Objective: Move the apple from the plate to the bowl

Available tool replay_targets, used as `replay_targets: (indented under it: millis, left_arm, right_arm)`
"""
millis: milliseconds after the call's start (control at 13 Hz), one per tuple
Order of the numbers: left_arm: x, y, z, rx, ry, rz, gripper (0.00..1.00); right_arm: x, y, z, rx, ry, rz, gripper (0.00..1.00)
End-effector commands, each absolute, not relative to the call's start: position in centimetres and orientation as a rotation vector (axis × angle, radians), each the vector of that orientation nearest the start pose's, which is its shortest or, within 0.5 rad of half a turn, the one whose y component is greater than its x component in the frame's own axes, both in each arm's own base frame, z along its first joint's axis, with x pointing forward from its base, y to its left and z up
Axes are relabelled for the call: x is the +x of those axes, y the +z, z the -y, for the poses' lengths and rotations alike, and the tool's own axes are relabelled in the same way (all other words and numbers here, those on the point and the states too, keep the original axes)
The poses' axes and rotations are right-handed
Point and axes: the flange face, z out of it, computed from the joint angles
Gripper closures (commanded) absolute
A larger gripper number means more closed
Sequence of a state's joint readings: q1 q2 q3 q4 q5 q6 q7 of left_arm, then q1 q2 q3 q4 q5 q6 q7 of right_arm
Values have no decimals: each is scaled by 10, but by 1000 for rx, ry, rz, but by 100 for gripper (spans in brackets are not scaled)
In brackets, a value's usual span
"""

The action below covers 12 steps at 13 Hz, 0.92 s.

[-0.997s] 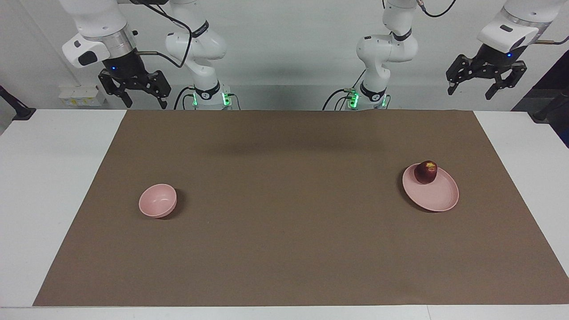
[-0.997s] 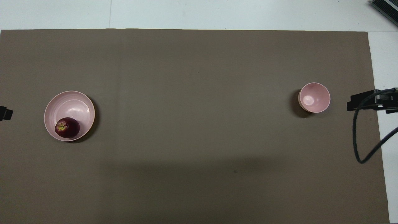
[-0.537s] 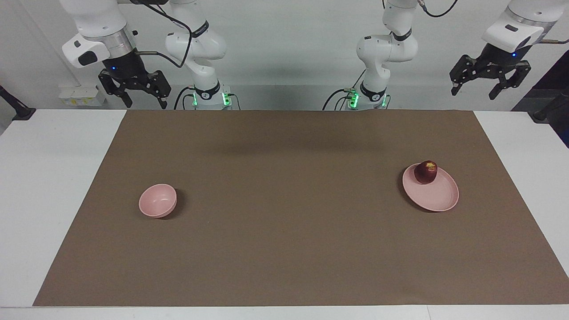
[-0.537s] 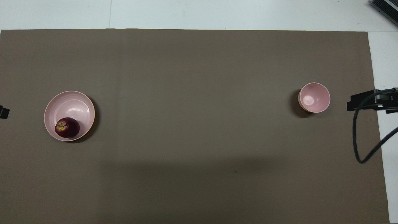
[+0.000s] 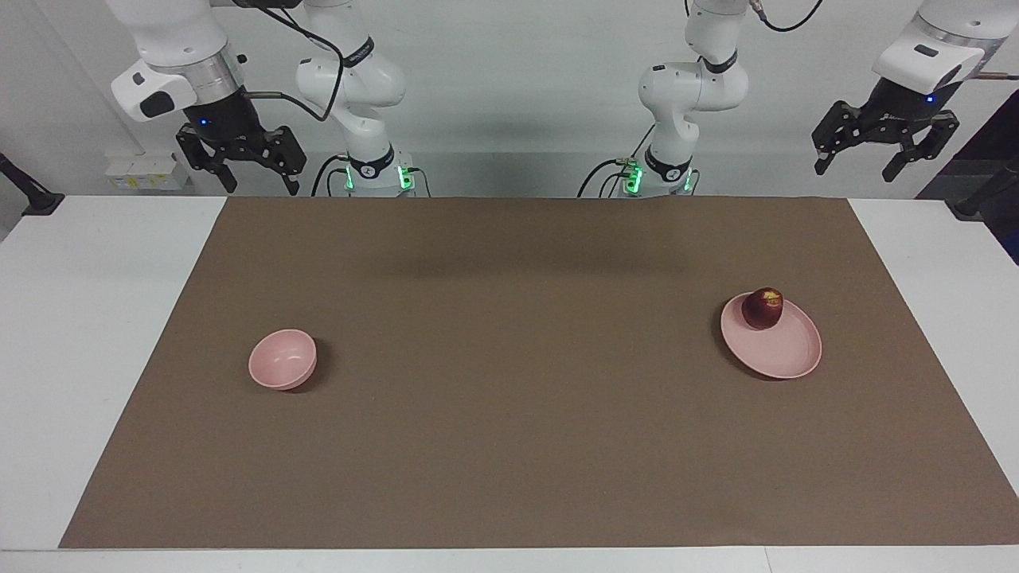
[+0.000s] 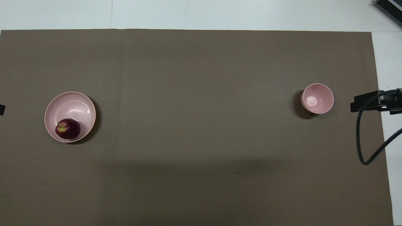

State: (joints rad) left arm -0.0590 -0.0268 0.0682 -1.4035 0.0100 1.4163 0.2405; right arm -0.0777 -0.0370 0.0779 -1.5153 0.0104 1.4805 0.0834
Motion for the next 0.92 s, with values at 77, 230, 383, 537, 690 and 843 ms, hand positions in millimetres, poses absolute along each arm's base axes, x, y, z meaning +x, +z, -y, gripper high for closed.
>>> replay_targets:
  millis: [77,230,383,537,690,843]
  left_arm:
    - [524,697,-14,-3119,-87,-352,0]
    - [523,696,-15,-3119,-97,-347,0]
    - [523,694,-15,-3121,-87,-344,0]
    - [521,691,-15,-3122,-78,-347,0]
    - [521,691,-15,-3122,-78,-347,0]
    - [520,692,-16,-3122,-83,-344,0]
  right_arm:
    - [531,666,-1,-3108,9,-155,0]
    - [531,666,-1,-3108,9,-155,0]
    - [531,666,-1,-3108,9,-154,0]
    - [531,666,-1,-3108,9,-155,0]
    - [531,666,-1,-3108,9,-155,0]
    - [531,666,-1,-3108,9,-154,0]
